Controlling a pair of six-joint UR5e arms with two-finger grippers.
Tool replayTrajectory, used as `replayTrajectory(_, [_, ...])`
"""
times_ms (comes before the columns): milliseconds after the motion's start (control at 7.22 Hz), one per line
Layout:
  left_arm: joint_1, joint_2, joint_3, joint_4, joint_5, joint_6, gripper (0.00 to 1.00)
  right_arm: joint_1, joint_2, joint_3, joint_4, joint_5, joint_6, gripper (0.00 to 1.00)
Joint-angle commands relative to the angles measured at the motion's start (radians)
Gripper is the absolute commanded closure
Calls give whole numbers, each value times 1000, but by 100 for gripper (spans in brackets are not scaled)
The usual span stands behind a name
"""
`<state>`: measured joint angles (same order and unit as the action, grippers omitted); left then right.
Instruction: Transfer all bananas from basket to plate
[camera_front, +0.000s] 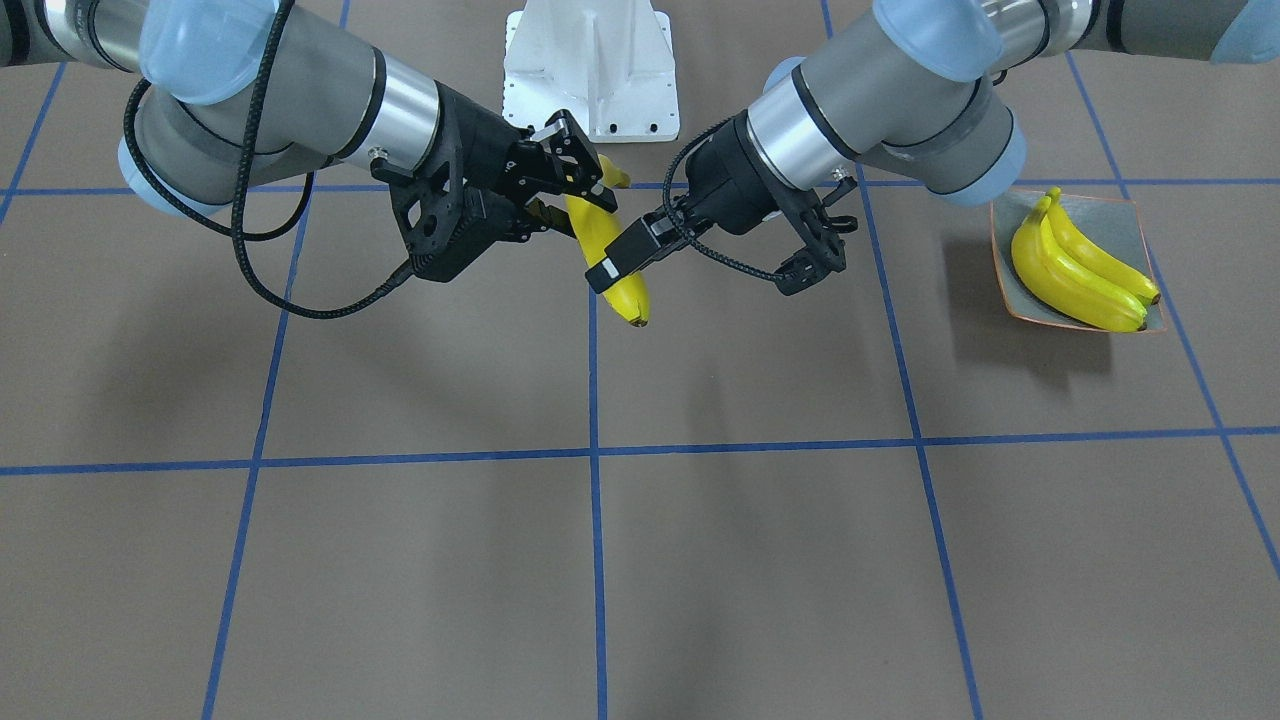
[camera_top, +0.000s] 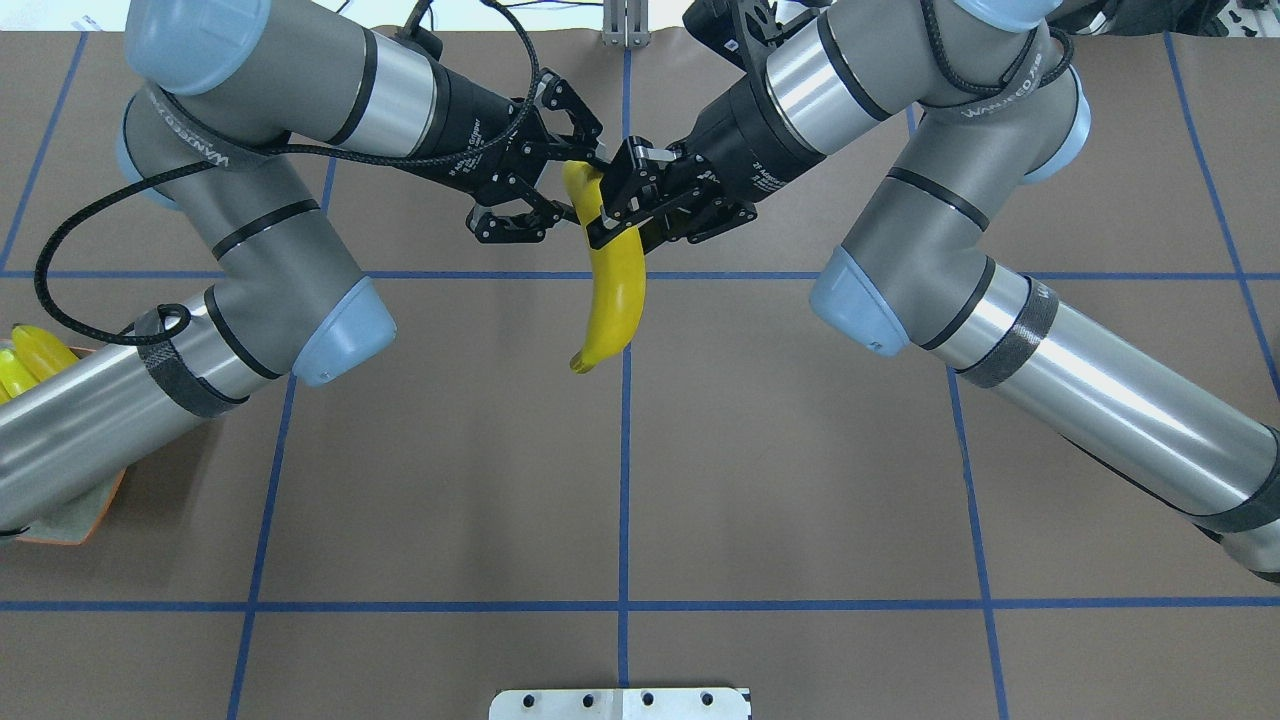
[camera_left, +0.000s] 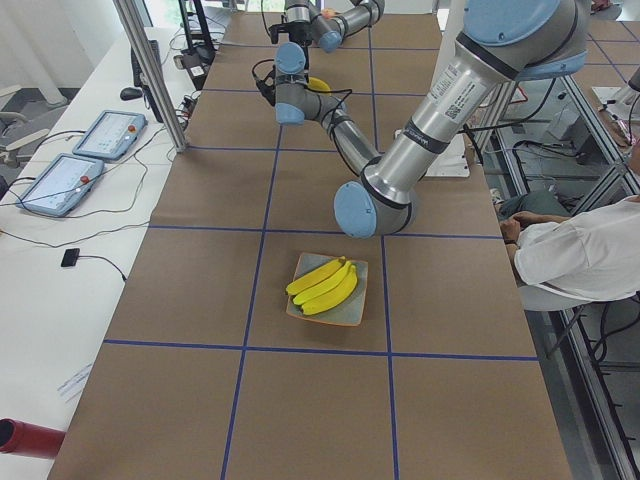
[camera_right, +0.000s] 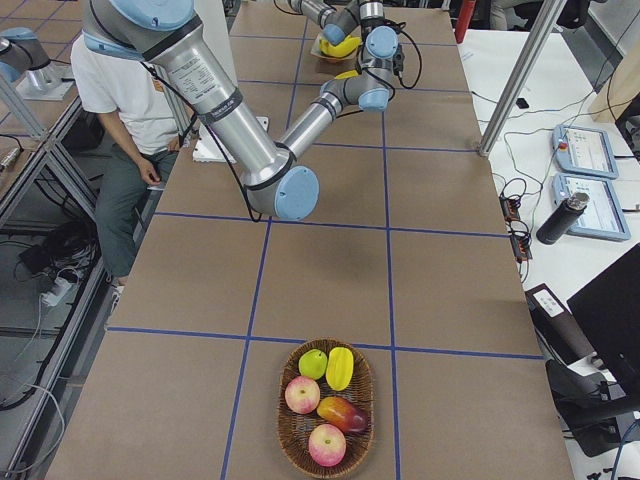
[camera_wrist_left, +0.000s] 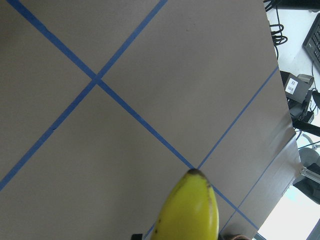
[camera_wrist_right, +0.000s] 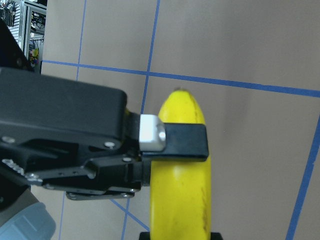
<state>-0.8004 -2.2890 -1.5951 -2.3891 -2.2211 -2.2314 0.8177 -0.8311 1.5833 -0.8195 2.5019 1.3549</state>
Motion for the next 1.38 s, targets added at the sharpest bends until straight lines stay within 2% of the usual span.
replayTrajectory(0, [0,8,-9,-2,0,-4,100,0,-2,1,2,0,0,1])
replayTrajectory(138, [0,13,-11,1,0,-22,100,6,-15,9,25,0,0,0])
replayTrajectory(277, [-2,38,-11,7,0,-22,100,21,-75,21,86,0,1,0])
replayTrajectory(554, [-50,164,-72,34,3,-11,100,104,-236,114,123,3,18,0])
replayTrajectory(692, [-107,219,-118,103,3,30,100,139,-282,124,126,3,10,0])
replayTrajectory(969, [-137,349,-257,413,14,251,100,193,-380,130,161,-5,3,0])
replayTrajectory(1246, [-134,416,-383,776,34,428,100,271,-494,135,194,-6,-86,0])
